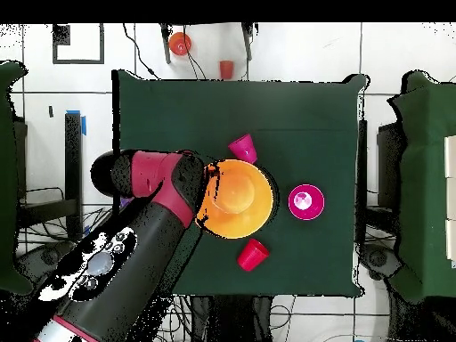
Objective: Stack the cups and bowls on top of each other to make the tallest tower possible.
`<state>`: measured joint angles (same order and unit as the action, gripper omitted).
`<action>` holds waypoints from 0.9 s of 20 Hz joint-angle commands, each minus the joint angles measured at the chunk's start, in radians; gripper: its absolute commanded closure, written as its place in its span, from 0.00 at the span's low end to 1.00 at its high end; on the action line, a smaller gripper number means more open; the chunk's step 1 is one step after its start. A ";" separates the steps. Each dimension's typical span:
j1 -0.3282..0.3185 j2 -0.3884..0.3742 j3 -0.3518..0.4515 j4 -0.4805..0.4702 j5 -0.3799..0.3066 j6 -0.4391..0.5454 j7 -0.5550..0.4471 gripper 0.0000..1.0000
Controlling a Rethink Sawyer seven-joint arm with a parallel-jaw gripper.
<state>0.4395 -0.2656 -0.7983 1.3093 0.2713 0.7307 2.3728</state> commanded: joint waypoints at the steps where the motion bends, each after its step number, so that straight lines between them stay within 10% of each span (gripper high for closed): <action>1: -0.019 0.018 0.153 0.031 0.030 0.015 0.162 1.00; 18: -0.057 -0.045 0.239 0.106 0.078 -0.092 0.113 1.00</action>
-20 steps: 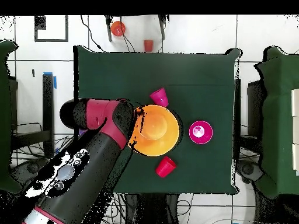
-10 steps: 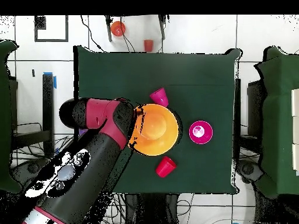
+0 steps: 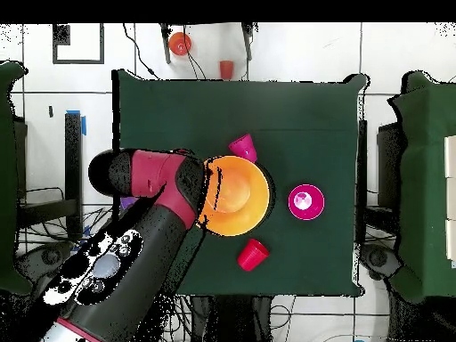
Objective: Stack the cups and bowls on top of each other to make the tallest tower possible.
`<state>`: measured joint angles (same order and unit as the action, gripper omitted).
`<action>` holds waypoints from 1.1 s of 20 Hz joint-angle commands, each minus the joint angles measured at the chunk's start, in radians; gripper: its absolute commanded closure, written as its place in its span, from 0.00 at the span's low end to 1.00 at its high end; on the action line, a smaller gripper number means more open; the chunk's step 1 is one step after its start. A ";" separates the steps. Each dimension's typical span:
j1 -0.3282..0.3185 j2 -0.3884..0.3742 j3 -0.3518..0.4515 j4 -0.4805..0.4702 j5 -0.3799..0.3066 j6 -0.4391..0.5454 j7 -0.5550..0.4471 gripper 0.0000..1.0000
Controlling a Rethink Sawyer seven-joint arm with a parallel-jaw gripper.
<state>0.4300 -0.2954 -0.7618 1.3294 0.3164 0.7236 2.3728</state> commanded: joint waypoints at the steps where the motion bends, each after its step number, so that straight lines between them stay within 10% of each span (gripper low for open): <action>1: -0.050 -0.019 0.209 0.092 0.034 -0.091 0.111 1.00; 21: -0.068 -0.028 0.216 0.093 -0.002 -0.092 0.104 1.00; 22: -0.063 -0.023 0.208 0.088 -0.008 -0.091 0.105 0.00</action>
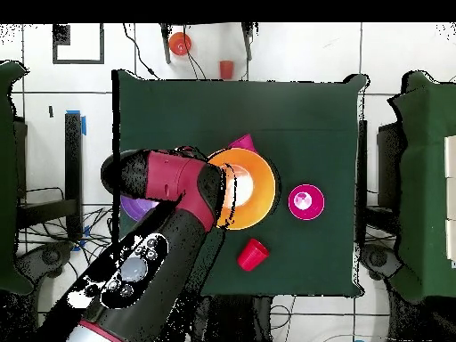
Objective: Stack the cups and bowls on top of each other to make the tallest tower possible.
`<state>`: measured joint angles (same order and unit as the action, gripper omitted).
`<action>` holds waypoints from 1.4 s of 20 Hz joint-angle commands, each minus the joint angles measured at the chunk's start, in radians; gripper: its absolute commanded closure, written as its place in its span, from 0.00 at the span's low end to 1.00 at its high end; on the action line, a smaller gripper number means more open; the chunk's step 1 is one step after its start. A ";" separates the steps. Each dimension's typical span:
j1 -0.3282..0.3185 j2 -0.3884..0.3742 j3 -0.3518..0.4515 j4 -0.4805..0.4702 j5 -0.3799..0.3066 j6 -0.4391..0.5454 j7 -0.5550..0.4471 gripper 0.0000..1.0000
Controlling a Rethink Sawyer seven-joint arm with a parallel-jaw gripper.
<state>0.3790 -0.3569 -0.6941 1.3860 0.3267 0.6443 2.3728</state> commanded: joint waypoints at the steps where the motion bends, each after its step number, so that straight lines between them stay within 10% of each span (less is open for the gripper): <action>1: -0.012 0.039 0.139 0.030 -0.019 -0.008 0.105 0.00; 28: 0.003 0.058 0.107 0.018 -0.032 -0.016 0.122 0.00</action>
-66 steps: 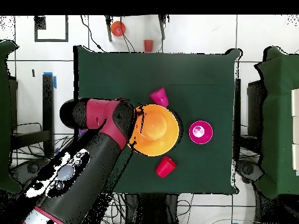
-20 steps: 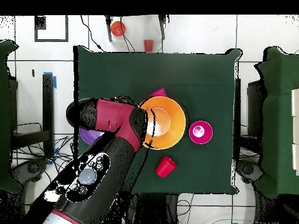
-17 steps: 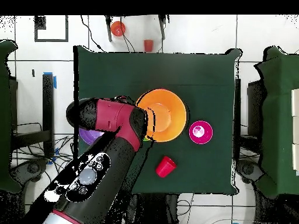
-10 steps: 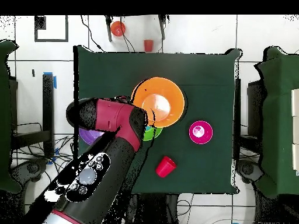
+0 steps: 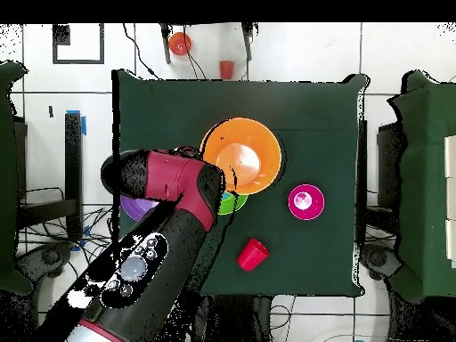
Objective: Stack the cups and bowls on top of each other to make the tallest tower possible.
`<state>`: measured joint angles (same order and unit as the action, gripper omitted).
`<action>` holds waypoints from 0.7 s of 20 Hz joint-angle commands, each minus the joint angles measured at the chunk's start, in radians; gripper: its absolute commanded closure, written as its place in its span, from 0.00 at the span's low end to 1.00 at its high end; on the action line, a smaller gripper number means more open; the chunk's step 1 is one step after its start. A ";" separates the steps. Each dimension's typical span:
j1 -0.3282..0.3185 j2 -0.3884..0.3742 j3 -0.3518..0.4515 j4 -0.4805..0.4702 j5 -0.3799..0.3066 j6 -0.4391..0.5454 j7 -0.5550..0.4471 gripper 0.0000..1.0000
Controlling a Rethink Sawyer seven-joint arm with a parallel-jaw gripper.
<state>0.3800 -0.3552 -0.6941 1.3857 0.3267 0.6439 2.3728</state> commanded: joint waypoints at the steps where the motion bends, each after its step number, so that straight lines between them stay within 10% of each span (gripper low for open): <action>1: 0.005 0.048 0.104 0.023 -0.035 -0.001 0.118 0.00; 14: -0.018 0.019 0.122 0.049 -0.045 0.001 0.072 0.00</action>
<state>0.3806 -0.3570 -0.6943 1.3857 0.3267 0.6439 2.3728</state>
